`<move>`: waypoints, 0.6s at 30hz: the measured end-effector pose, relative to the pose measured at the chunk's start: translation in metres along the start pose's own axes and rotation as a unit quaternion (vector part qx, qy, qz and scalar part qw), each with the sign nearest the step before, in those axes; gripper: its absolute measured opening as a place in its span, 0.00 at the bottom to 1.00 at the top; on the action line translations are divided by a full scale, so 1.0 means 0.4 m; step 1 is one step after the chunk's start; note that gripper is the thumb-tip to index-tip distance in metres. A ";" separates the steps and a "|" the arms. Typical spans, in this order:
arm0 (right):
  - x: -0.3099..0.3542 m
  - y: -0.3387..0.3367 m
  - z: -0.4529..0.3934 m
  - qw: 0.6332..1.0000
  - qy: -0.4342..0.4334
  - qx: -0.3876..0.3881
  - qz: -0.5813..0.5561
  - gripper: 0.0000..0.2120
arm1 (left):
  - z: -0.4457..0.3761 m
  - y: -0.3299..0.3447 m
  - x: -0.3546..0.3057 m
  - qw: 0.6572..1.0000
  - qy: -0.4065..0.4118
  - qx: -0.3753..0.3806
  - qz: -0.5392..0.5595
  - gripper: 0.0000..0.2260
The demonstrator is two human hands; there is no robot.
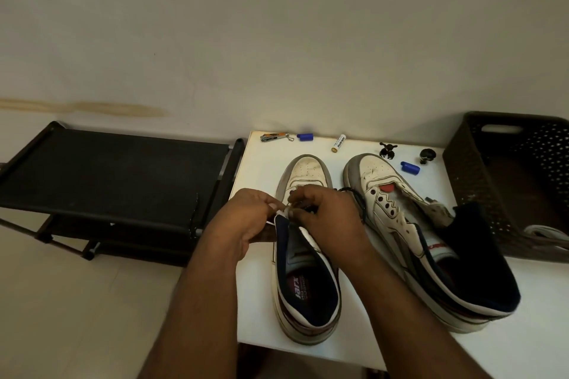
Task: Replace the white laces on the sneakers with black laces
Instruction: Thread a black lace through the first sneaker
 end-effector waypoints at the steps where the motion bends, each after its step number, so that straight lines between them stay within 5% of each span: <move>1: -0.007 0.002 -0.002 1.000 0.009 0.015 -0.016 0.13 | 0.000 0.002 0.003 1.000 0.001 0.002 -0.009 0.09; 8: -0.001 0.003 0.000 0.998 -0.019 0.055 -0.016 0.14 | -0.026 -0.019 -0.005 0.988 0.092 -0.103 -0.063 0.06; 11: -0.007 -0.001 0.000 0.998 -0.013 0.056 -0.014 0.14 | 0.013 -0.063 -0.049 0.962 0.172 -0.190 0.090 0.07; 14: -0.012 0.001 0.000 0.999 -0.010 0.048 0.001 0.13 | 0.070 -0.146 -0.096 0.838 0.259 -0.242 0.416 0.10; 16: -0.017 -0.001 -0.001 0.999 -0.008 0.041 0.005 0.12 | 0.091 -0.184 -0.102 0.757 0.281 -0.239 0.539 0.08; 18: -0.022 0.001 -0.002 0.999 -0.006 0.045 0.010 0.11 | 0.091 -0.212 -0.076 0.756 0.265 -0.292 0.523 0.04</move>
Point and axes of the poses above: each hand's wrist, its own z-axis away from the middle knuckle, its own y-axis out of the palm, x = y × z, the point moved 8 cm from there along -z, towards the middle knuckle, and after that the axes turned 13 degrees about z, right-handed, at the moved point
